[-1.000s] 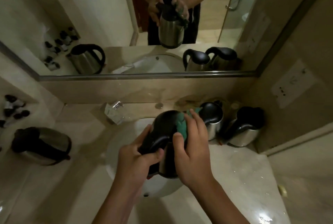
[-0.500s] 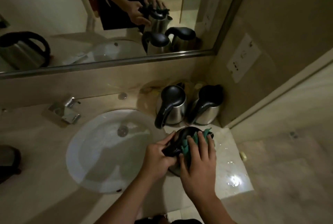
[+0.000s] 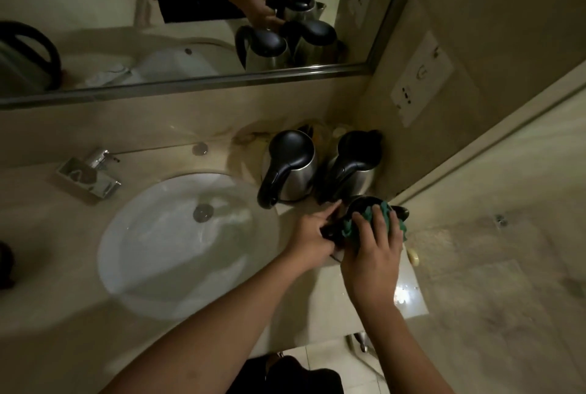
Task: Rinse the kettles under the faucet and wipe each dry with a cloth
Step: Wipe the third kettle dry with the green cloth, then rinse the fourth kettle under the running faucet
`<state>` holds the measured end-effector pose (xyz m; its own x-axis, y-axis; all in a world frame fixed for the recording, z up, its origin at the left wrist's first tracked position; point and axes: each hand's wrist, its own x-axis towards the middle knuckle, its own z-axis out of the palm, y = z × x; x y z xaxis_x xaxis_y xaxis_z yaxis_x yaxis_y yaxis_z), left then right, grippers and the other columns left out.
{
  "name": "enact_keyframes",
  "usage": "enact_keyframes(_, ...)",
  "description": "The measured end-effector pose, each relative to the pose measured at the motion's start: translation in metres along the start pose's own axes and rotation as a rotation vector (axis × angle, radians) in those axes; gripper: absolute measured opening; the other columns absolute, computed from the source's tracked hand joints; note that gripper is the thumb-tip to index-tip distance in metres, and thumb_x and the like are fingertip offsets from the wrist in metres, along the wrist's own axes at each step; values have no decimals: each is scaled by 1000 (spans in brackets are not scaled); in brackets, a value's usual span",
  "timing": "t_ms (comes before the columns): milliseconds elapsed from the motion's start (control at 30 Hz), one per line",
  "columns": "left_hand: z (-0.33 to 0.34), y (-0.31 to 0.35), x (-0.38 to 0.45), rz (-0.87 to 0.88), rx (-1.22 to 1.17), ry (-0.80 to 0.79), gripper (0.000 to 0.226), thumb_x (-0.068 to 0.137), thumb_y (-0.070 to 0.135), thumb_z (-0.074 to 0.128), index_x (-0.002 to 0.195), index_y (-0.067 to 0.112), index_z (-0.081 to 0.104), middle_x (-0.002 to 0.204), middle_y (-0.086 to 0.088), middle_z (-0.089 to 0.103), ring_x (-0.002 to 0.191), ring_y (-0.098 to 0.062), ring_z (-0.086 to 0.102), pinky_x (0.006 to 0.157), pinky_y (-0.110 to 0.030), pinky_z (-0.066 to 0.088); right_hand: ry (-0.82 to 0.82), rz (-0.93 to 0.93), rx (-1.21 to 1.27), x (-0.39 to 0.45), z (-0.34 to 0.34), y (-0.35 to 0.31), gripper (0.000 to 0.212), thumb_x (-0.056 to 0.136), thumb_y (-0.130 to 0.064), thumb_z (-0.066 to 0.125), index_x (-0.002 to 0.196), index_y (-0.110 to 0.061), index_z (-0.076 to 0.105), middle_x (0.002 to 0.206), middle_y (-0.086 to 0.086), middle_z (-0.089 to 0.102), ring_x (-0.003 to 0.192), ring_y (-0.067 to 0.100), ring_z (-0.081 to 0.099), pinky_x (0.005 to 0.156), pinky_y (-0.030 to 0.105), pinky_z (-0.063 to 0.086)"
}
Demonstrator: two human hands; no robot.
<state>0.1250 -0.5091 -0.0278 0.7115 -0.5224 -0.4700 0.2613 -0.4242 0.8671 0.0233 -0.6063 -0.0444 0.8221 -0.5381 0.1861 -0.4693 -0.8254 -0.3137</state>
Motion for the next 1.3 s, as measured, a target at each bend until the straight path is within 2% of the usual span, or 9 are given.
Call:
enact_keyframes(100,0,-4,-8,-49,37,12,40,73,18,80,111,26,71,105,7,75,93,-7,69,92,-38,59,-60,-3,-47,8,-15,-5,51,83,-8,76,133,-12,67,151,18,54,147,45,38,115,62,39)
enact_keyframes(267,-47,-20,-66,-44,-28,148,36,83,21,79,115,28,63,118,10,67,110,-8,64,92,-24,54,-73,-290,30,-30,-29,-30,39,80,-14,80,119,-15,74,125,9,69,106,32,67,79,42,58)
enact_keyframes(367,-90,-32,-103,-91,-63,177,22,85,32,77,104,31,67,109,12,74,101,-7,69,89,-28,55,-325,-182,-60,-46,-29,-45,35,77,-33,80,111,-27,71,110,-3,70,80,25,70,58,33,54)
enact_keyframes(533,-160,-30,-152,-98,-51,356,10,85,19,78,92,21,71,94,-2,78,87,-21,73,80,-29,54,-568,-4,-103,-22,-40,-95,42,85,-53,67,117,-26,68,104,-1,72,92,25,70,79,37,59)
enact_keyframes(633,-204,-26,-185,-82,-128,467,9,88,12,73,94,19,70,94,-6,78,83,-23,75,84,-37,55,-598,-14,219,-3,-66,-159,31,89,-45,72,113,-26,75,102,-4,76,97,18,72,81,28,55)
enact_keyframes(733,-243,-24,-221,-79,-200,558,10,90,16,69,98,22,68,96,-3,78,82,-18,76,79,-36,51,-688,-72,527,-2,-89,-241,8,95,-32,69,97,-30,77,88,-14,75,82,0,71,77,21,54)
enact_keyframes(933,-314,-32,-291,-94,-34,758,21,93,40,64,113,40,59,106,15,68,97,-5,66,79,-27,53,-939,88,935,-39,-94,-381,15,100,-17,62,100,-22,76,95,-3,80,85,16,77,94,46,59)
enact_keyframes(1133,-408,-126,-303,-438,20,1240,42,91,47,60,126,24,55,118,1,66,110,-26,63,98,-50,49,-1055,-22,843,-77,-65,-460,19,99,-11,62,106,-21,76,103,-3,80,93,12,77,101,46,55)
enact_keyframes(1300,-447,-174,-276,-404,-428,1139,55,103,37,50,153,18,38,142,-12,57,128,-34,55,96,-34,42,-1106,-36,753,-94,-52,-473,19,102,-13,58,110,-21,74,102,-5,80,94,10,77,100,45,55)
